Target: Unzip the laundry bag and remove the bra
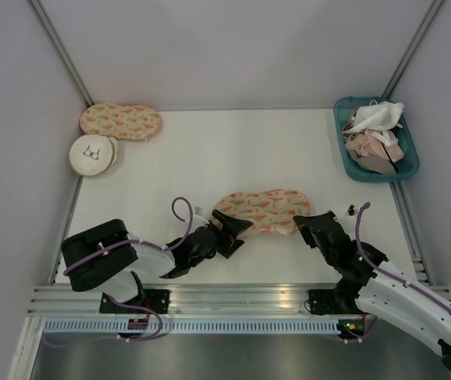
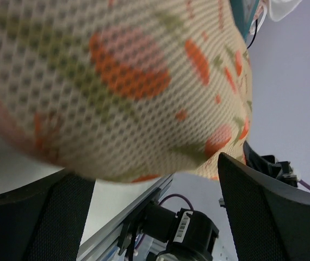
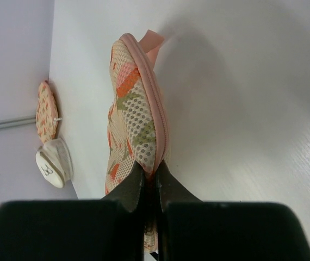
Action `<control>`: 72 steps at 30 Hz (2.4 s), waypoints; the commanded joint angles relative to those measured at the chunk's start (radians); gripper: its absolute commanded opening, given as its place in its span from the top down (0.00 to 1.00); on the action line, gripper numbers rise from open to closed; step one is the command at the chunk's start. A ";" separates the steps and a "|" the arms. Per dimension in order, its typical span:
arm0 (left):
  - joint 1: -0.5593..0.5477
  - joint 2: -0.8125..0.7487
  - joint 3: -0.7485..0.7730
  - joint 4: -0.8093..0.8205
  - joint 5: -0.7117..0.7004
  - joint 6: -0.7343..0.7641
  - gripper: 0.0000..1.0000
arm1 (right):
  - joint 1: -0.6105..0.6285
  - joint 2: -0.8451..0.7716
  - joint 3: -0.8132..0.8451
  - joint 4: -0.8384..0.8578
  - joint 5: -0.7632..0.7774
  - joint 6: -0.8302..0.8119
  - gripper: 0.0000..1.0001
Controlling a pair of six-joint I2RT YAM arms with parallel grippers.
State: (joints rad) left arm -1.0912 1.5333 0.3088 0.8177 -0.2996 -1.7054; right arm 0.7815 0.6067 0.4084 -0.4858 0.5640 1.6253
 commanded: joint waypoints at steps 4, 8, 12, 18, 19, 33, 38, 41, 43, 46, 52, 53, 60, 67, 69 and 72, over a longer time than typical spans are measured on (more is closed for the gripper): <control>0.056 -0.048 0.038 0.012 -0.015 0.016 0.06 | 0.004 -0.047 0.033 0.058 -0.124 -0.044 1.00; 0.079 -0.021 0.067 0.017 0.011 0.016 0.06 | 0.002 -0.050 0.020 0.093 -0.217 -0.090 1.00; 0.114 0.007 0.073 0.038 0.048 0.020 0.11 | 0.004 -0.044 0.021 0.106 -0.309 -0.154 0.99; 0.191 0.011 0.056 0.083 0.119 0.070 0.60 | 0.004 -0.082 0.033 0.033 -0.332 -0.235 1.00; 0.211 0.013 0.055 0.086 0.129 0.078 0.67 | 0.004 -0.085 0.036 0.029 -0.335 -0.246 1.00; 0.479 0.209 0.119 0.388 0.692 0.230 0.98 | 0.004 -0.145 0.089 -0.187 -0.277 -0.341 0.16; 0.540 0.313 0.147 0.529 0.908 0.197 0.98 | 0.002 -0.205 0.011 -0.200 -0.185 -0.274 0.16; 0.567 0.338 0.188 0.490 0.994 0.216 0.98 | 0.004 -0.190 -0.063 -0.134 -0.180 -0.246 0.16; 0.580 0.331 0.196 0.444 1.002 0.230 0.98 | 0.004 -0.168 -0.126 -0.079 -0.193 -0.234 0.17; 0.593 0.274 0.197 0.254 0.967 0.344 0.98 | 0.004 -0.089 -0.201 0.051 -0.210 -0.225 0.19; 0.599 0.142 0.230 -0.106 0.893 0.510 0.98 | 0.004 0.063 -0.269 0.280 -0.233 -0.245 0.24; 0.599 0.134 0.239 -0.130 0.886 0.523 0.98 | 0.004 0.074 -0.292 0.355 -0.240 -0.243 0.25; 0.597 0.103 0.233 -0.258 0.804 0.575 0.98 | 0.004 0.203 -0.312 0.510 -0.299 -0.243 0.35; 0.597 0.143 0.175 -0.165 0.777 0.532 0.98 | 0.004 0.321 -0.290 0.576 -0.332 -0.265 0.85; 0.599 0.142 0.158 -0.132 0.786 0.518 0.94 | 0.004 0.324 -0.289 0.579 -0.329 -0.266 1.00; 0.597 0.104 0.127 -0.129 0.775 0.491 0.58 | 0.004 0.286 -0.286 0.573 -0.316 -0.263 0.99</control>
State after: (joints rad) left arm -0.4950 1.6646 0.4667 0.6315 0.4988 -1.1995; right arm 0.7818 0.9123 0.1184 0.0952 0.2405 1.3735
